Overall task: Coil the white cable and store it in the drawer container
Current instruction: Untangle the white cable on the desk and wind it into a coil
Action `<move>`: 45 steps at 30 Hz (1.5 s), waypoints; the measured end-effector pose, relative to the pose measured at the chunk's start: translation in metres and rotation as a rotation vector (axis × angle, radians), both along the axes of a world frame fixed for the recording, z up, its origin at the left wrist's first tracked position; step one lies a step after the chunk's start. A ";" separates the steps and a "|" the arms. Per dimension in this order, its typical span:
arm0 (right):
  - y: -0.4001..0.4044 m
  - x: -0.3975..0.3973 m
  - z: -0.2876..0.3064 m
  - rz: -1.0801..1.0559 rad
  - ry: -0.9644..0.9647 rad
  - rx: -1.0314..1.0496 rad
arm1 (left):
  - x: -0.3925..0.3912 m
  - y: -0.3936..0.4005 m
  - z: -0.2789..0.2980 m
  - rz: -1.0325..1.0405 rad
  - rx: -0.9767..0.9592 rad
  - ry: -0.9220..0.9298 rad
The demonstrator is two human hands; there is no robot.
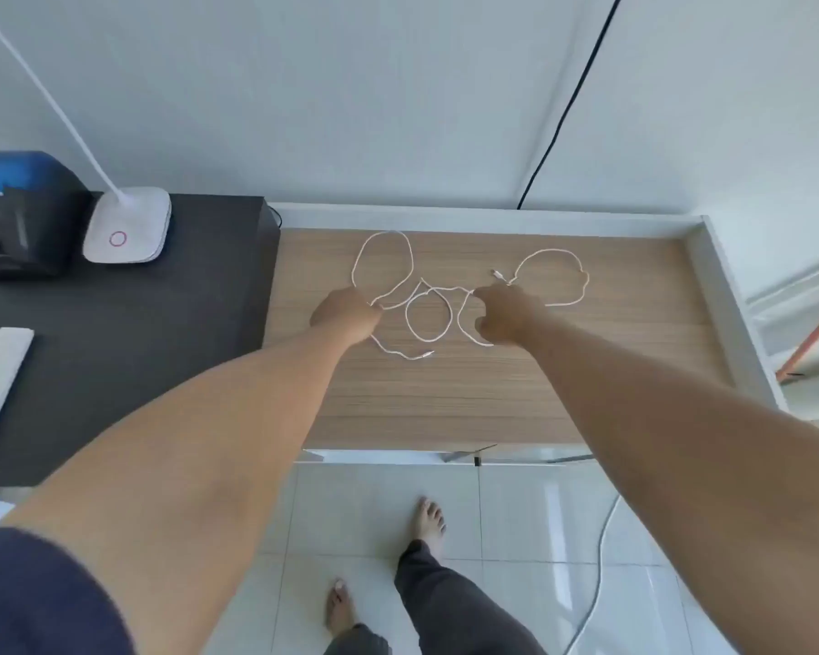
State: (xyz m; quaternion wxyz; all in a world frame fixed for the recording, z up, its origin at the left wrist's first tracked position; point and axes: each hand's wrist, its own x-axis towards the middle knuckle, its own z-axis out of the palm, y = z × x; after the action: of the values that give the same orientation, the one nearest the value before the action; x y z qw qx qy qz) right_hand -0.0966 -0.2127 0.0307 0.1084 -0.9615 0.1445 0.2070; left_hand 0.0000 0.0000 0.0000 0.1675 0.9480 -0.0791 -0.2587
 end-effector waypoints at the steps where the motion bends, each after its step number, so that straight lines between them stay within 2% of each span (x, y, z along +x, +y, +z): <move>1: 0.000 0.005 -0.004 0.018 0.010 -0.016 | -0.001 -0.004 -0.006 0.019 0.014 0.014; 5: -0.003 0.021 -0.034 0.071 -0.008 -0.028 | -0.006 -0.016 -0.038 0.164 0.049 -0.024; 9: -0.011 0.038 -0.057 0.073 -0.083 -0.040 | 0.001 -0.013 -0.061 0.250 -0.010 -0.056; 14: -0.007 0.078 -0.063 0.079 -0.316 0.004 | 0.016 0.006 -0.060 0.290 -0.320 0.013; 18: 0.002 0.108 -0.058 0.292 -0.231 -0.059 | 0.035 0.018 -0.042 0.265 -0.520 0.177; 21: 0.007 0.118 -0.059 0.382 -0.186 -0.152 | 0.045 0.024 -0.028 0.131 -0.492 0.220; 23: 0.007 0.121 -0.062 0.381 -0.187 -0.169 | 0.051 0.028 -0.019 0.127 -0.474 0.237; 28: -0.020 0.121 -0.047 0.104 -0.231 0.019 | 0.073 0.055 0.009 0.132 -0.340 0.282; 34: -0.070 0.103 -0.003 -0.272 -0.195 0.351 | 0.107 0.068 0.058 0.407 -0.587 0.350; 36: -0.079 0.094 0.015 -0.330 -0.211 0.455 | 0.118 0.071 0.071 0.504 -0.688 0.409; 40: -0.085 0.077 0.034 -0.459 -0.218 0.793 | 0.125 0.072 0.085 0.701 -0.812 0.498; 42: -0.085 0.067 0.036 -0.521 -0.227 0.836 | 0.126 0.072 0.091 0.785 -0.872 0.482; 45: -0.085 0.055 0.035 -0.591 -0.296 0.808 | 0.133 0.074 0.100 0.844 -1.069 0.509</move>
State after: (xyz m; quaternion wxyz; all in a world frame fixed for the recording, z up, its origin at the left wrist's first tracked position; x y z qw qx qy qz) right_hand -0.0415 -0.2980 0.0659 0.5439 -0.7801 0.3013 0.0689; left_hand 0.1334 0.0736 0.0999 0.7066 0.5969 0.2191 -0.3104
